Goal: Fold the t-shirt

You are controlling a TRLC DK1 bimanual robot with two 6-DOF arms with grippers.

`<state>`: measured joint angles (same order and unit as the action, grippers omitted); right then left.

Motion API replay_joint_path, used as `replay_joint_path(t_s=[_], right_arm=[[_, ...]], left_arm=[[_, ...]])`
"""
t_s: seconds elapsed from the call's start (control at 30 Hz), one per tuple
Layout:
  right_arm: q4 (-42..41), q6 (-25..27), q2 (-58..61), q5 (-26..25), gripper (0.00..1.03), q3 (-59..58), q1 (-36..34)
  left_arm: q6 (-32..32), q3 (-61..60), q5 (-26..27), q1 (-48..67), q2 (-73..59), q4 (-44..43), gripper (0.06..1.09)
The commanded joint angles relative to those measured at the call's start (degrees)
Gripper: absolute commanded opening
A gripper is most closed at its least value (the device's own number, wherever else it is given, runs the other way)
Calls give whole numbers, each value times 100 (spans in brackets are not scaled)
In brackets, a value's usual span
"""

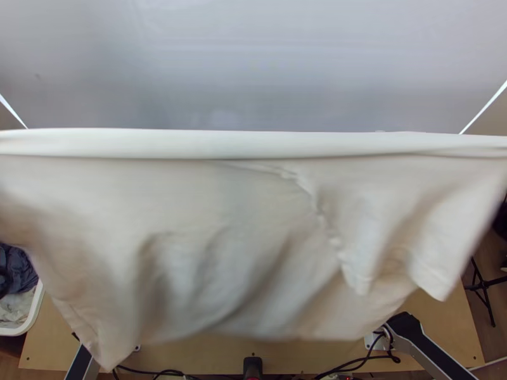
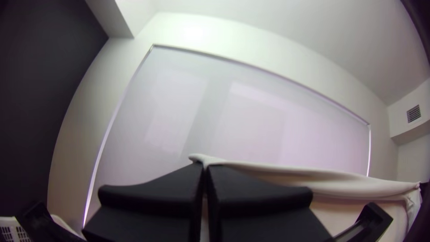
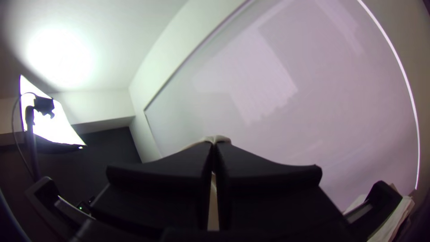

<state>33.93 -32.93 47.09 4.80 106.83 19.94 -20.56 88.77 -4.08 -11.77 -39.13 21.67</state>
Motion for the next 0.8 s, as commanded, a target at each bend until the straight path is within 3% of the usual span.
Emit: replay_joint_path(t_s=[0.0,0.17,0.3,0.47,0.77], right_arm=[[105,-407,-253,12,3,-1937,168],[-1038,-1075,-780,109,3,-4750,229],[-1890,-1234,-552,118,3,-5963,238],[-2453,-1111,248,109,3,-6367,423],[-3200,-996,2050,56,3,-5778,554]], left_arm=[[-106,-1363,276,316,292,971,9],[-71,-3797,636,324,1022,496,9],[-89,-4606,663,386,872,-110,9],[-98,-4799,663,597,46,-734,9],[-27,-4228,663,527,-1861,-1983,9]])
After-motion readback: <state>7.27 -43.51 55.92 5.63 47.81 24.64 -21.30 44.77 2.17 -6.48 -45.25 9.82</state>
